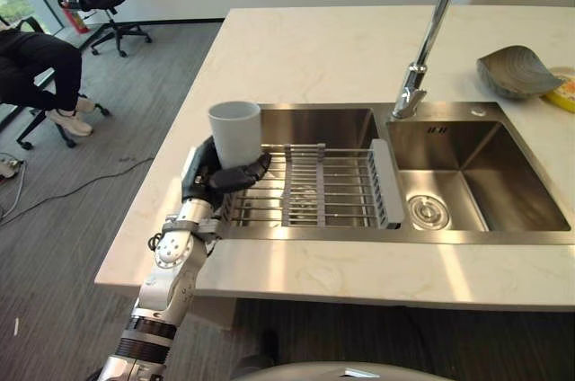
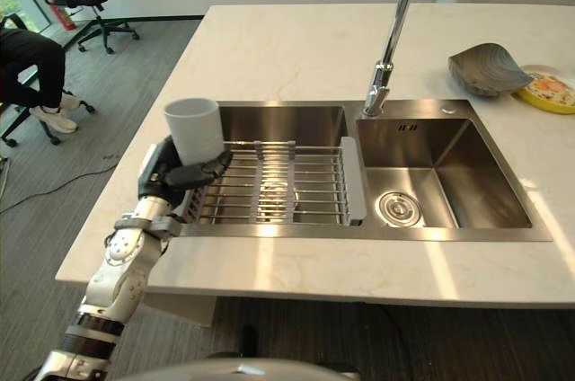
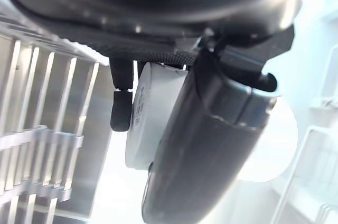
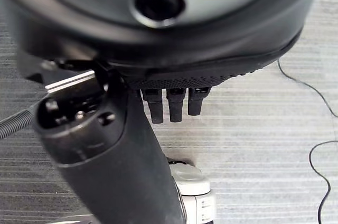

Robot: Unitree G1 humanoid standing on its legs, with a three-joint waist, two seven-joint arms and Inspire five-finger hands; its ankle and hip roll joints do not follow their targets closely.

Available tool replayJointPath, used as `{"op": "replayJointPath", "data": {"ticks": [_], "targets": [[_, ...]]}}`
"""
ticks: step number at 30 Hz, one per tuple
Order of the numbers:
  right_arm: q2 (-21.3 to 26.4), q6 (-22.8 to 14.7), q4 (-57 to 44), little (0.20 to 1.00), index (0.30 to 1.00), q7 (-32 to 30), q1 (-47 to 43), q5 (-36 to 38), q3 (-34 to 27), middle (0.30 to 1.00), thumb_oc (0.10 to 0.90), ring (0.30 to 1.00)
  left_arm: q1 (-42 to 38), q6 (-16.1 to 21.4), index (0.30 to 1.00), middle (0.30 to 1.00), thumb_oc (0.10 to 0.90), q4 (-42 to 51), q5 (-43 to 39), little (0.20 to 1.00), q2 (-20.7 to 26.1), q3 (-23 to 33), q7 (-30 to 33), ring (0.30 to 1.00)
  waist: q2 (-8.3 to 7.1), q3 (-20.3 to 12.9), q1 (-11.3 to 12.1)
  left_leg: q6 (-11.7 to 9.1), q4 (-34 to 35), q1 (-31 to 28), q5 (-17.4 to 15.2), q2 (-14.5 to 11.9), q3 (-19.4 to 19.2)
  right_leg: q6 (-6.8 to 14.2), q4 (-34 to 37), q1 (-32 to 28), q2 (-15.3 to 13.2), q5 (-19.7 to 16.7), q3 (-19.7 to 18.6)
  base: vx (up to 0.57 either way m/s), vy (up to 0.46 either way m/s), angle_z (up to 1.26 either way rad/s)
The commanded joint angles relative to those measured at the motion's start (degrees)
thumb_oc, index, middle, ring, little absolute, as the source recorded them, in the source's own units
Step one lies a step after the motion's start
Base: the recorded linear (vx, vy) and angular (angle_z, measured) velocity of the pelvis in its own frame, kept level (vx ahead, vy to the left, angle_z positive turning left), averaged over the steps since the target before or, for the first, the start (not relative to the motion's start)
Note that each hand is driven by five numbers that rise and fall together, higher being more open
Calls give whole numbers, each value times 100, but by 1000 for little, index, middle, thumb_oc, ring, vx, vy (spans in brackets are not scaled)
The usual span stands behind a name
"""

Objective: Place the dishes in the dishwasher.

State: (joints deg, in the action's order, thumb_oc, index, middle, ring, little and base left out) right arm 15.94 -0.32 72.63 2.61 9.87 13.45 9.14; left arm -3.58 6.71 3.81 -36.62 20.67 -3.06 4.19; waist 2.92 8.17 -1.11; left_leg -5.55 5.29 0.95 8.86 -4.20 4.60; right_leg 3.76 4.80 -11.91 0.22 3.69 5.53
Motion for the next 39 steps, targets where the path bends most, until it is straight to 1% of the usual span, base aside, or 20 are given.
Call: {"op": "replayJointPath", "data": {"ticks": [1, 5, 10, 13, 15, 17, 18, 19, 22, 24, 26, 28, 29, 30, 31, 32, 33, 34, 37, 39], "targets": [[198, -49, -70, 900, 900, 43, -262, -224, 75, 900, 800, 900, -882, 927, 300, 300, 400, 604, -656, 300, -52, 696, -48, 300, -10, 307, 193, -363, -339, 93, -139, -144, -5, 345, 20, 652, -270, -141, 382, -158, -52, 71], [385, -50, -255, 900, 900, -50, -423, -329, 47, 900, 800, 900, -915, 1037, 300, 300, 400, 602, -623, 300, -142, 931, 36, 300, 87, 372, 359, -471, -194, 567, 90, -53, -49, 402, 20, 900, -492, -105, 961, -236, -31, 95], [504, -40, -384, 900, 900, -85, -497, -400, 55, 900, 800, 900, -580, 1133, 300, 300, 400, 617, -543, 300, -142, 1330, 22, 300, 197, 355, 335, -388, -717, 247, -460, -279, -650, 402, 20, 1069, -793, -225, 1484, -212, 37, 97], [490, -28, -329, 900, 900, -75, -544, -405, 18, 900, 800, 900, -432, 1171, 300, 300, 400, 560, -461, 300, -122, 1476, 1, 300, 188, 336, 203, -465, -978, -93, -585, -674, -1198, 475, 20, 1165, -1056, -420, 1858, -280, 128, 104], [472, -19, -254, 900, 900, -46, -453, -410, -98, 900, 800, 900, -369, 1159, 300, 300, 400, 577, -268, 300, -6, 1464, -75, 300, 221, 259, 9, -675, -993, -532, -358, -1384, -2117, 581, 13, 1146, -1406, -638, 2462, -295, 197, 106], [472, -19, -254, 900, 900, -46, -453, -410, -98, 900, 800, 900, -369, 1159, 300, 300, 400, 577, -268, 300, -6, 1464, -75, 300, 221, 259, 9, -675, -993, -532, -358, -1384, -2117, 581, 13, 1146, -1406, -638, 2462, -86, 99, 85], [472, -15, -241, 900, 900, -35, -420, -416, -143, 900, 800, 900, -361, 1146, 300, 300, 400, 565, -167, 300, 67, 1440, -102, 300, 240, 202, -28, -808, -976, -650, -296, -1636, -2317, 678, -35, 1111, -1547, -642, 2572, -231, 561, 164], [602, 179, 525, 900, 900, -269, -696, -154, -673, 900, 800, 900, -501, 938, 300, 300, 400, 658, 39, 300, 156, 943, -403, 300, 390, 54, 45, -934, -1023, -717, 2, -2039, -2581, 856, -98, 884, -1986, -968, 3223, -230, 563, 207], [630, 200, 624, 900, 900, -309, -879, -188, -768, 900, 800, 900, -371, 860, 300, 300, 400, 744, 308, 300, 221, 777, -459, 300, 441, -18, 41, -945, -1041, -692, -227, -2018, -2412, 1030, -102, 820, -2204, -1163, 3360, -167, 516, 222], [549, 174, 546, 900, 900, -285, -967, -316, -810, 900, 800, 900, -66, 841, 300, 300, 400, 765, 634, 300, 420, 816, -543, 300, 225, -5, 203, -871, -1346, -413, -1092, -1634, -2065, 1112, -189, 781, -2534, -1379, 3225, -174, 461, 147], [449, 148, 489, 900, 900, -288, -996, -314, -827, 900, 800, 900, -53, 845, 300, 300, 400, 720, 833, 300, 535, 784, -518, 300, 78, 31, 248, -751, -1537, -208, -1294, -1468, -1915, 1124, -331, 786, -2687, -1369, 3146, -191, 368, 89], [243, 156, 429, 900, 900, -279, -1160, -87, -908, 900, 800, 900, -299, 932, 300, 300, 400, 647, 1130, 300, 789, 542, -377, 300, -117, 133, 143, -430, -1355, -10, -1356, -959, -1445, 1053, -597, 1014, -2597, -1333, 1777, -143, 367, 100], [237, 156, 430, 900, 900, -280, -1166, -84, -910, 900, 800, 900, -310, 936, 300, 300, 400, 642, 1134, 300, 795, 537, -371, 300, -139, 123, 149, -418, -1338, 8, -1329, -934, -1454, 1053, -612, 1054, -2623, -1341, 1761, 191, 406, 195], [140, 79, 300, 900, 900, -286, -1101, 183, -880, 900, 800, 900, -555, 994, 300, 300, 400, 576, 1363, 300, 904, 234, -276, 300, -171, 133, 17, -255, -1110, 44, -1241, -570, -937, 977, -708, 1118, -1966, -761, 533, 170, 291, 166], [134, 79, 297, 900, 900, -289, -1102, 187, -885, 900, 800, 900, -570, 1000, 300, 300, 400, 565, 1370, 300, 908, 221, -267, 300, -180, 130, 12, -254, -1096, 58, -1214, -563, -924, 970, -740, 1143, -1974, -749, 539, 296, 454, 130], [25, -15, 165, 900, 900, -310, -970, 482, -809, 900, 800, 900, -797, 1026, 300, 300, 400, 485, 1455, 300, 981, -55, -168, 300, -271, 231, -42, -101, -892, 64, -1122, -187, -313, 860, -874, 1118, -1400, -330, -96, 100, 162, 93], [21, -15, 163, 900, 900, -311, -972, 483, -813, 900, 800, 900, -809, 1029, 300, 300, 400, 479, 1457, 300, 984, -62, -164, 300, -277, 230, -57, -100, -878, 80, -1090, -179, -293, 857, -879, 1128, -1406, -339, -78, 161, 283, 216], [-31, -85, -20, 900, 900, -323, -889, 577, -683, 900, 800, 900, -1055, 1037, 300, 300, 400, 317, 1684, 300, 985, -275, 20, 300, -330, 320, -116, -2, -729, 85, -950, 120, 254, 754, -1022, 1212, -969, -170, -541, 78, 124, 338], [-99, -141, -141, 900, 900, -371, -910, 677, -602, 900, 800, 900, -1180, 1047, 300, 300, 400, 265, 1818, 300, 914, -380, 98, 300, -418, 415, -92, 24, -727, 83, -954, 318, 649, 692, -1156, 1199, -773, -59, -761, 44, 0, 262], [-167, -146, -104, 900, 900, -412, -996, 656, -476, 900, 800, 900, -951, 1110, 300, 300, 400, 247, 1868, 300, 885, -172, 205, 300, -522, 361, 82, 0, -664, 86, -924, 346, 770, 641, -794, 865, -883, -95, -424, 25, -129, 136]]}}
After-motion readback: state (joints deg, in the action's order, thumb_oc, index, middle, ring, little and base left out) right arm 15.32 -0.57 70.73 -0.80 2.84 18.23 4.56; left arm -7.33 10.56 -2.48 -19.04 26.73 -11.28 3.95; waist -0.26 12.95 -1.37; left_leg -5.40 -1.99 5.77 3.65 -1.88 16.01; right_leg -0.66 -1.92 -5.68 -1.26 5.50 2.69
